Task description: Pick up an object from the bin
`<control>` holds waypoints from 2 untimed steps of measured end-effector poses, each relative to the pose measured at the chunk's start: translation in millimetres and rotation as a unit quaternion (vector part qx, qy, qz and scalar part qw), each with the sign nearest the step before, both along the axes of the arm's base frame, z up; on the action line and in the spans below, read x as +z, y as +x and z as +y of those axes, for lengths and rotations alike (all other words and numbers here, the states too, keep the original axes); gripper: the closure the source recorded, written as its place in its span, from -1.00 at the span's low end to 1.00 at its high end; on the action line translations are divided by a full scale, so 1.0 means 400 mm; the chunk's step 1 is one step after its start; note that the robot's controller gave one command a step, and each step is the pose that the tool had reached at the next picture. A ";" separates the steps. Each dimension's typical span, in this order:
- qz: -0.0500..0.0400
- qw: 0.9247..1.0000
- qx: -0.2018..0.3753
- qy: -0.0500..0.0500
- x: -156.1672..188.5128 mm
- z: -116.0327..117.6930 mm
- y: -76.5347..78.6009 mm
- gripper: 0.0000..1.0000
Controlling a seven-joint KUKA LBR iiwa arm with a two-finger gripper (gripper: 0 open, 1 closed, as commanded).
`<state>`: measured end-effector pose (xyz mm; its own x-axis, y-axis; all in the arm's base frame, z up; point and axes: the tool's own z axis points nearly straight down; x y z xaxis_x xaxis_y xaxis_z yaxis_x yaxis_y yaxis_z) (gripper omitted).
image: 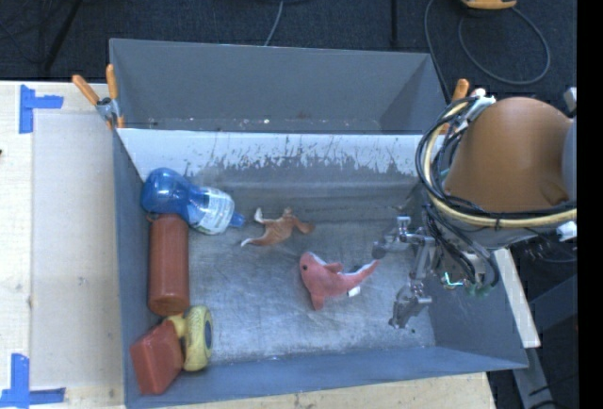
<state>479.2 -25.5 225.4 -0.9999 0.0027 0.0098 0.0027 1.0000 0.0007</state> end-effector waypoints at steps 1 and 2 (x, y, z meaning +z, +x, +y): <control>-0.004 1.000 0.001 0.000 0.009 0.000 0.004 -1.00; -0.007 1.000 0.019 0.000 -0.177 0.040 0.072 -1.00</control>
Offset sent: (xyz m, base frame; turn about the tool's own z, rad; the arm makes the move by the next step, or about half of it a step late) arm 0.0551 0.0339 -0.1554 -0.0728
